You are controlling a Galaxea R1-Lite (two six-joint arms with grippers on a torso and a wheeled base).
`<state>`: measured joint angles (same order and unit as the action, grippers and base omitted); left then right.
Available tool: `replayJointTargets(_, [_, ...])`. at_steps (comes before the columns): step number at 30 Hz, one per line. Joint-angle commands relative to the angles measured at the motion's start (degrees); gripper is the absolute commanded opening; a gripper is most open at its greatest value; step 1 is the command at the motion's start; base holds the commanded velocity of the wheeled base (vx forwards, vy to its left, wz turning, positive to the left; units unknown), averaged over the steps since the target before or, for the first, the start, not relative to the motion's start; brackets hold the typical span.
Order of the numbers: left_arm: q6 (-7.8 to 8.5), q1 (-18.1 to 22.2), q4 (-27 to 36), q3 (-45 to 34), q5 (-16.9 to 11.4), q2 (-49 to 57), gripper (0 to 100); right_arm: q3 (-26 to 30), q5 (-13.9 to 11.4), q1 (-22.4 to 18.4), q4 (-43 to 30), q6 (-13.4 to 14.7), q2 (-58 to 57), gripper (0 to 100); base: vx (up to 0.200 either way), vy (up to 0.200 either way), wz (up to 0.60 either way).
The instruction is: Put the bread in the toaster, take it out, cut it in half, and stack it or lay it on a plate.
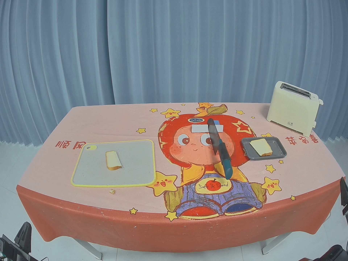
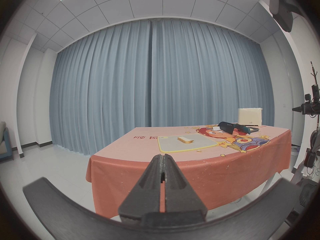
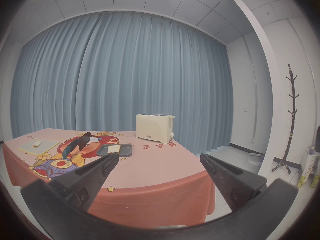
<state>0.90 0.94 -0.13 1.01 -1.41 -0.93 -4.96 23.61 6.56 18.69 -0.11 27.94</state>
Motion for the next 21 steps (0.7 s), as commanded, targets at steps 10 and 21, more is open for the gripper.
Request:
replayJointTargets(10, [0.06, 0.03, -0.04, -1.01, 0.01, 0.93, 0, 2.76, -15.35, -8.32, -10.6, -2.79, -17.22, 100, 0.0, 0.0, 0.0])
replayJointTargets(21, [-0.02, 0.03, -0.04, -1.01, -0.08, 0.93, 0, 4.26, -25.63, -6.47, -20.01, -3.49, -27.33, 100, 0.0, 0.0, 0.0])
